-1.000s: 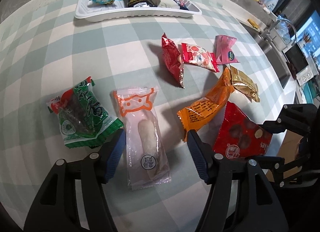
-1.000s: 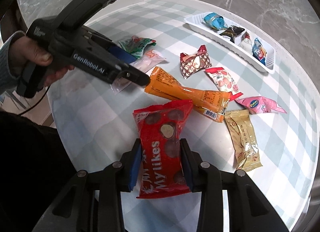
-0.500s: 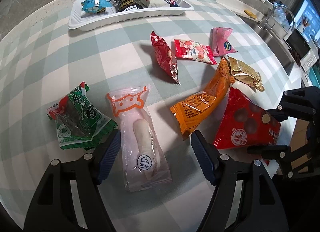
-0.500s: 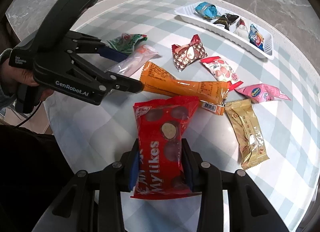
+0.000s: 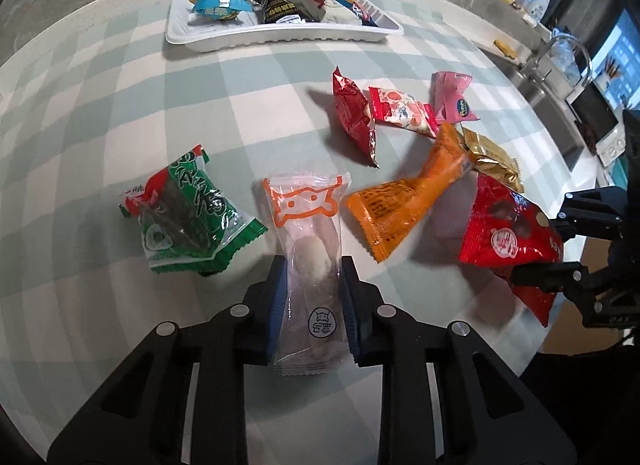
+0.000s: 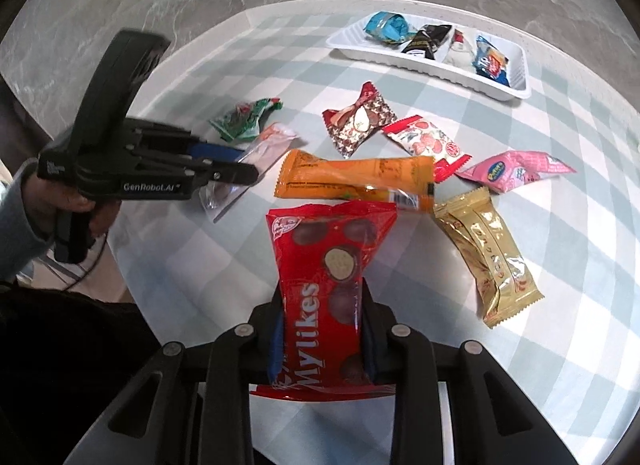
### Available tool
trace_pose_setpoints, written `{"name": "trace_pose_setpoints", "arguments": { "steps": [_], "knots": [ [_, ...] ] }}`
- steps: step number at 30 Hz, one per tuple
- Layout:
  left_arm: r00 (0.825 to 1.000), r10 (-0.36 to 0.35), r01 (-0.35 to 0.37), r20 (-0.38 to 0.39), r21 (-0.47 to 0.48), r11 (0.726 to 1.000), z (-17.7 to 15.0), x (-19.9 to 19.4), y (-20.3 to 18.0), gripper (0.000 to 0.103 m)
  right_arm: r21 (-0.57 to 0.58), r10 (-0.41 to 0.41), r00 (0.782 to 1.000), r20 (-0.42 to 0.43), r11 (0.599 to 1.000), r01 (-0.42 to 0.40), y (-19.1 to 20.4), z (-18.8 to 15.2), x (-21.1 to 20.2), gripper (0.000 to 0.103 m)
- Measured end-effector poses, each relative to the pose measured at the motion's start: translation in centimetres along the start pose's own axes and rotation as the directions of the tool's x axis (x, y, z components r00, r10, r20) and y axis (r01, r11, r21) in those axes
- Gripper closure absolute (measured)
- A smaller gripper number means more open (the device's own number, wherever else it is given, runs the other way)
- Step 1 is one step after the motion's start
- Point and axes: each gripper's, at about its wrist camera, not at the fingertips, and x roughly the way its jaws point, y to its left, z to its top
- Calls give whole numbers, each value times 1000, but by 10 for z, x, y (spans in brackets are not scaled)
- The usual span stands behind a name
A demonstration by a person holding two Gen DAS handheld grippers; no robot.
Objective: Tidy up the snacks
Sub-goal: 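Grasp the clear white-orange cake packet with the left gripper while the right holds the Mylikes bag, then carry both packets over the white tray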
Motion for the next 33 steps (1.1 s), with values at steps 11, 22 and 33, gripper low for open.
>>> {"name": "trace_pose_setpoints", "arguments": {
  "steps": [11,22,33],
  "knots": [
    [996,-64,67,59,-50,997,10,-30,8,80,162,106,993,61,980,-114,-27,0,-21,71],
    [988,-101,109,115,-73,991,42,-49,20,80,252,162,977,139,948,-193,-46,19,-34,71],
    [983,-117,132,139,-107,985,74,-54,40,80,309,193,963,191,919,-245,-68,47,-38,71]
  ]
}}
